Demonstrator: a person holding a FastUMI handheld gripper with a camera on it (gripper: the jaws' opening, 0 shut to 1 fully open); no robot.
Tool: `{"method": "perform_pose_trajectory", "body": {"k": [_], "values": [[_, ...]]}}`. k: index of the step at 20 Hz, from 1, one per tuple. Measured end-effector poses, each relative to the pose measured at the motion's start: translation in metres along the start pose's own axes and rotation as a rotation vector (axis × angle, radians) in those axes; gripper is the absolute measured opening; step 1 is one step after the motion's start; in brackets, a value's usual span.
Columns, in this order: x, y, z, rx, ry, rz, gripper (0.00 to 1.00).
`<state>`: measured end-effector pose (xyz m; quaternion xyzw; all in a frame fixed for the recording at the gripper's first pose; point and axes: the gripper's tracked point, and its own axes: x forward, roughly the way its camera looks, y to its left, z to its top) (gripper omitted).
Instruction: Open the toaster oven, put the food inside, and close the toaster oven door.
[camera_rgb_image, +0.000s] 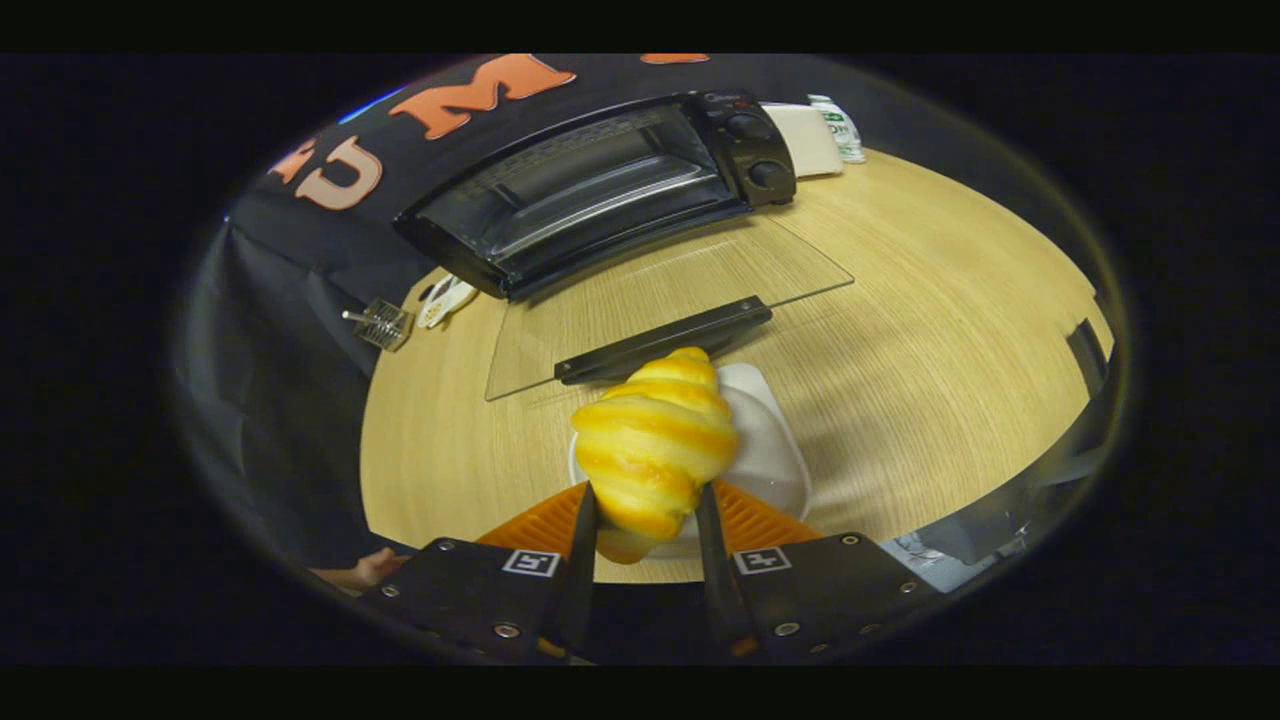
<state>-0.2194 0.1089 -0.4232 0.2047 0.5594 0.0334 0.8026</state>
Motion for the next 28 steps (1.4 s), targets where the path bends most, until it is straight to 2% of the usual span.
{"method": "perform_pose_trajectory", "body": {"k": [7,10,17,23,28], "values": [[-0.017,0.003,-0.001,0.043,-0.024,0.090,0.48],[-0.029,0.020,0.007,0.078,-0.051,0.185,0.48],[-0.026,0.048,0.072,0.139,-0.165,0.328,0.48],[-0.001,0.081,0.137,0.219,-0.261,0.450,0.48],[0.018,0.100,0.179,0.259,-0.305,0.493,0.48]]}}
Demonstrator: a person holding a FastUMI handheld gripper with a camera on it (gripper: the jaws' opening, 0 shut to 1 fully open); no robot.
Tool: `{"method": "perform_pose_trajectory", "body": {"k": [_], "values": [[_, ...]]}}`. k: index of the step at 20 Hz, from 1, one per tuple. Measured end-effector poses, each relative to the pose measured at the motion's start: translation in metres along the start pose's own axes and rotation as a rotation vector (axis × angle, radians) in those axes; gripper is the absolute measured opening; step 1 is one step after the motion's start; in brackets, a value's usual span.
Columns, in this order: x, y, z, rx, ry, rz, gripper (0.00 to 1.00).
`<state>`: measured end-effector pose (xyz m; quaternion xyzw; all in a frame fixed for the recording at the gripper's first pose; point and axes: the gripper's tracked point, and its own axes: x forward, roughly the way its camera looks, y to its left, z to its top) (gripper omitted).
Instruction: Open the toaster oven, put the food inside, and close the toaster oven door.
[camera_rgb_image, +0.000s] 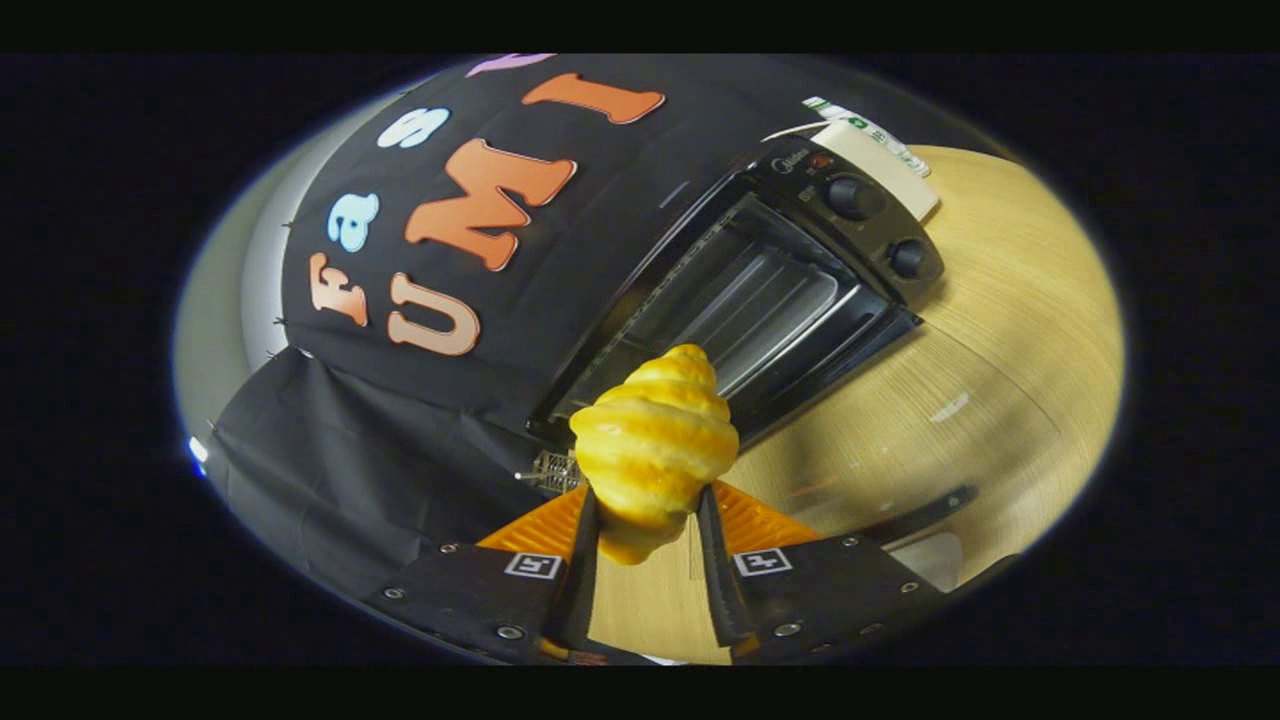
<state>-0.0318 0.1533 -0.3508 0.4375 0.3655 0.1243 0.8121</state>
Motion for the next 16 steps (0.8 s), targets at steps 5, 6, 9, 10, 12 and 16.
{"method": "perform_pose_trajectory", "body": {"k": [5,6,9,10,12,16], "values": [[0.034,-0.003,0.019,0.046,-0.021,-0.015,0.48],[0.040,-0.004,0.023,0.057,-0.027,-0.014,0.48],[0.052,-0.001,0.028,0.087,-0.037,0.005,0.48],[0.055,0.000,0.026,0.096,-0.040,0.021,0.48],[0.062,0.003,0.027,0.117,-0.045,0.044,0.48],[0.075,0.003,0.041,0.160,-0.089,0.066,0.47]]}}
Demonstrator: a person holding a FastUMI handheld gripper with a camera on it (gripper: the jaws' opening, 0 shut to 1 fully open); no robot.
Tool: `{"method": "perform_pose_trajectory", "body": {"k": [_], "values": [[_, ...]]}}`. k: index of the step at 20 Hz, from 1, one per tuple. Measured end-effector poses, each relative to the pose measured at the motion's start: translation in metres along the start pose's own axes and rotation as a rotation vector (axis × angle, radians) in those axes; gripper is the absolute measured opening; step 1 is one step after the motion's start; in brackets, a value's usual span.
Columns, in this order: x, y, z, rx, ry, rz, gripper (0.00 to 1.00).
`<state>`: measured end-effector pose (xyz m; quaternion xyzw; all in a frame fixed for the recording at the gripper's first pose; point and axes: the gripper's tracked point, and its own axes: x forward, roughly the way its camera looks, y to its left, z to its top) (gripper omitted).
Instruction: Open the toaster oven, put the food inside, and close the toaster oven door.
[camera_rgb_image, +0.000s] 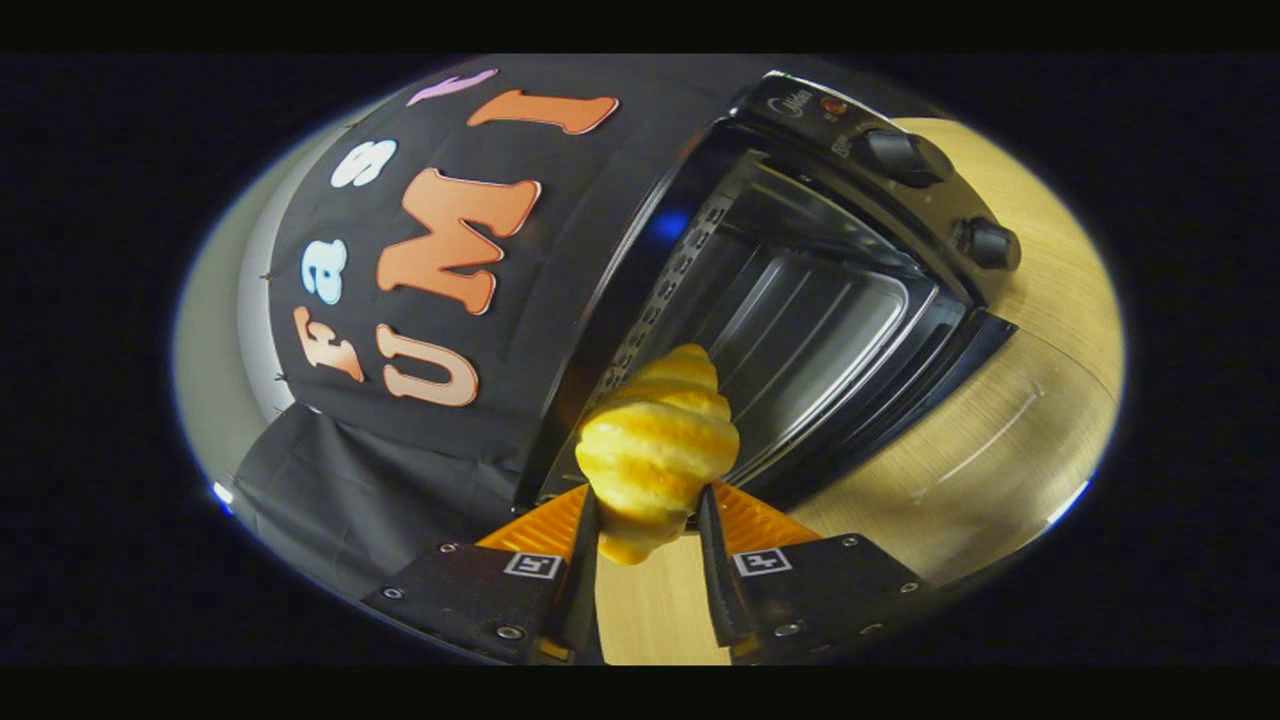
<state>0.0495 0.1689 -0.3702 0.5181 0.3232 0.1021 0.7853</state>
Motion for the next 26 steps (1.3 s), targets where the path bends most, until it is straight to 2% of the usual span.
{"method": "perform_pose_trajectory", "body": {"k": [5,11,13,15,23,26], "values": [[0.013,-0.007,0.022,0.030,-0.057,0.000,0.47],[0.024,-0.023,0.026,-0.018,-0.109,-0.070,0.47],[0.023,-0.023,0.032,-0.067,-0.155,-0.110,0.54],[0.021,-0.026,0.038,-0.105,-0.169,-0.150,0.66],[0.005,-0.022,0.037,-0.175,-0.163,-0.205,0.86],[-0.011,-0.010,0.032,-0.215,-0.142,-0.192,0.90]]}}
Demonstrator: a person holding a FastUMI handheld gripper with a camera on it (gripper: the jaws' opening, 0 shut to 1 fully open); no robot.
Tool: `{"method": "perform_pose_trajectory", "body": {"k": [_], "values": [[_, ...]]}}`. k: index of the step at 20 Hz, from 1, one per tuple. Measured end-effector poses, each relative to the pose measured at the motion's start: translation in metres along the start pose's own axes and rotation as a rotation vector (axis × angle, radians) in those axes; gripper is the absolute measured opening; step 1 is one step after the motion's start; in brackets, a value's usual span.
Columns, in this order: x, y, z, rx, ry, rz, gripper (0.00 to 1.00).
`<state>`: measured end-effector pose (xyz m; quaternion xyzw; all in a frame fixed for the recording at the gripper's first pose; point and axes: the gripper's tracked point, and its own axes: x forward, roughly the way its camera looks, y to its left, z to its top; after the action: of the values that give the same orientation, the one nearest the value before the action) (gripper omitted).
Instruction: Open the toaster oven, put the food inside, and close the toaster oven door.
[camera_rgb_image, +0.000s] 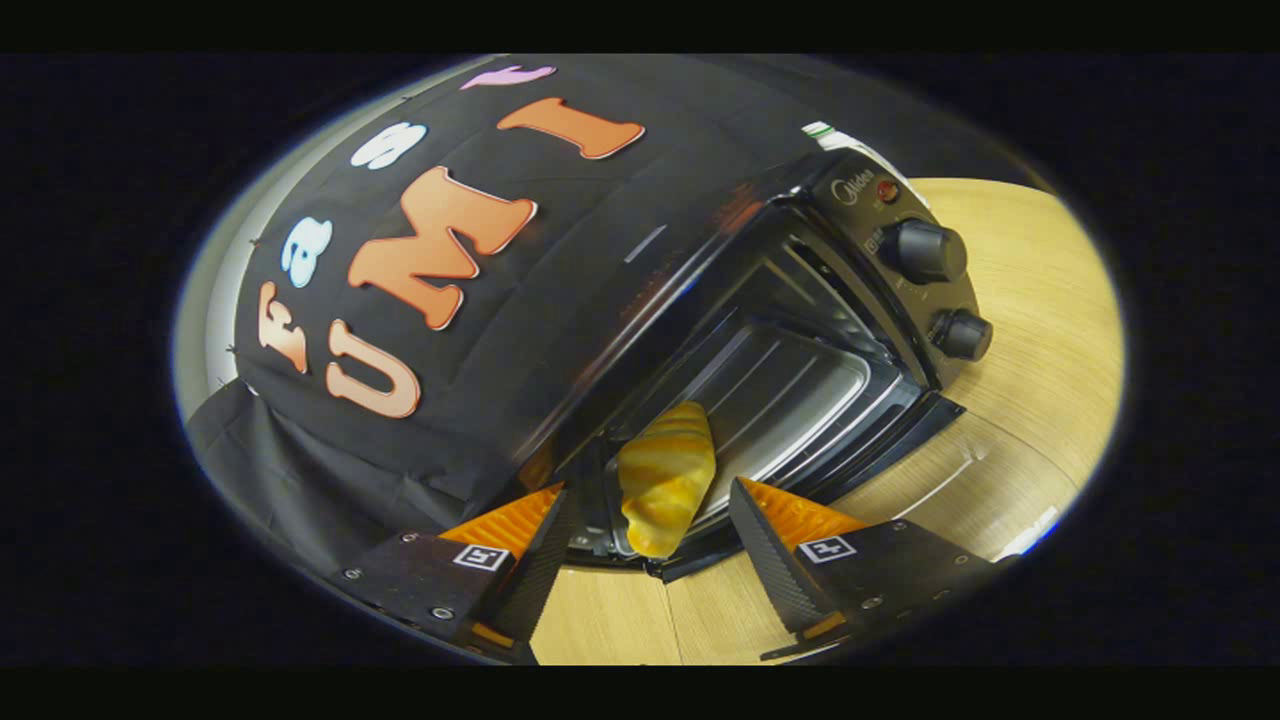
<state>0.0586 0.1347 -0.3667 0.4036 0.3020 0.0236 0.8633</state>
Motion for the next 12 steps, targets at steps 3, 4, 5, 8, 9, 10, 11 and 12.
{"method": "perform_pose_trajectory", "body": {"k": [3,4,5,8,9,10,11,12], "values": [[-0.029,0.001,-0.007,-0.081,0.052,-0.004,0.89],[-0.041,0.002,-0.013,-0.109,0.075,0.001,0.89],[-0.055,-0.001,-0.019,-0.142,0.107,-0.005,0.90],[-0.090,-0.011,-0.030,-0.285,0.171,-0.037,0.89],[-0.100,-0.018,-0.034,-0.322,0.183,-0.054,0.89],[-0.110,-0.027,-0.037,-0.356,0.195,-0.077,0.89],[-0.118,-0.038,-0.042,-0.383,0.215,-0.104,0.90],[-0.125,-0.049,-0.048,-0.411,0.235,-0.131,0.90]]}}
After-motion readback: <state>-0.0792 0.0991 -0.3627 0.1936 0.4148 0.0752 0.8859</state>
